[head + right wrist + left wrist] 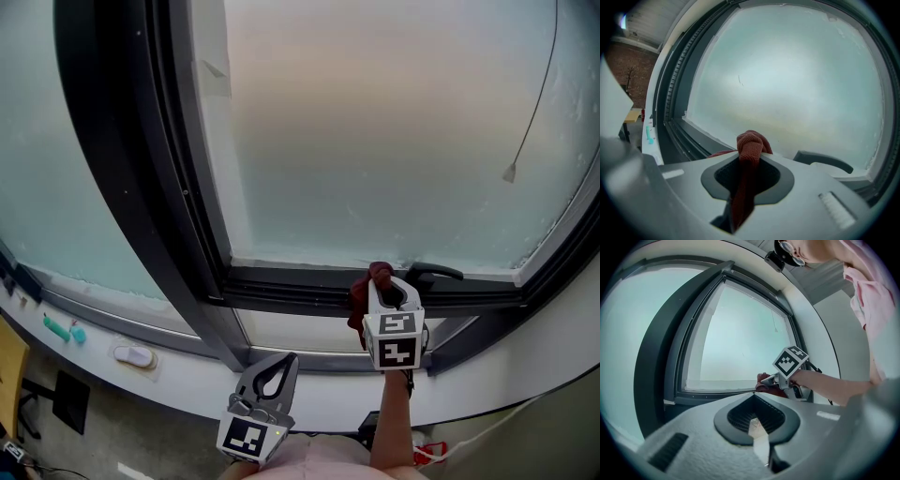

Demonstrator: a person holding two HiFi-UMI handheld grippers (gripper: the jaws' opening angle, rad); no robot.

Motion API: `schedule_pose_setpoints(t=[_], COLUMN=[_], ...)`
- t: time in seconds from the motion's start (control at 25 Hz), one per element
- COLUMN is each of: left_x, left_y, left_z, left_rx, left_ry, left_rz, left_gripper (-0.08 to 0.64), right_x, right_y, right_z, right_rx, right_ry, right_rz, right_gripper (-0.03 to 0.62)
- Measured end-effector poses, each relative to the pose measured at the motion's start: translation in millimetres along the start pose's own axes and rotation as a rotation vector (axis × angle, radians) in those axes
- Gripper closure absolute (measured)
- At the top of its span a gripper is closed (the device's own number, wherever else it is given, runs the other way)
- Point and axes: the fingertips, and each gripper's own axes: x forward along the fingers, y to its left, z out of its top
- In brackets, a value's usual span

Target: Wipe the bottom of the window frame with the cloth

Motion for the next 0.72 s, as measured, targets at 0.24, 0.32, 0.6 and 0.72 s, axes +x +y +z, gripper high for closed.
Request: schedule_pose_setpoints(t=[0.24,0.32,0.6,0.72], left_x=[-12,-18,-43,-52], left_y=[10,16,39,47], left_z=[2,1,0,1], left_rx=[0.002,0.003,-0.002,0.005], left_ry=[-0.004,0.0,0.009,0.003], left_rz=[0.004,0.014,0.061,0.072], left_gripper=[0.561,0.561,0.561,0.561], right_x=[-9,-11,-10,-6], right_y=[27,41,106,142], right_z=[27,38,71,82], right_rx=[0.01,0.028,-0.011,-0.016], right_ry=[-0.075,-0.113,-0.199,-0.22], right_rz=[0.029,0.062,0.151,0.223], right_gripper=[0.528,0.528,0.528,0.528])
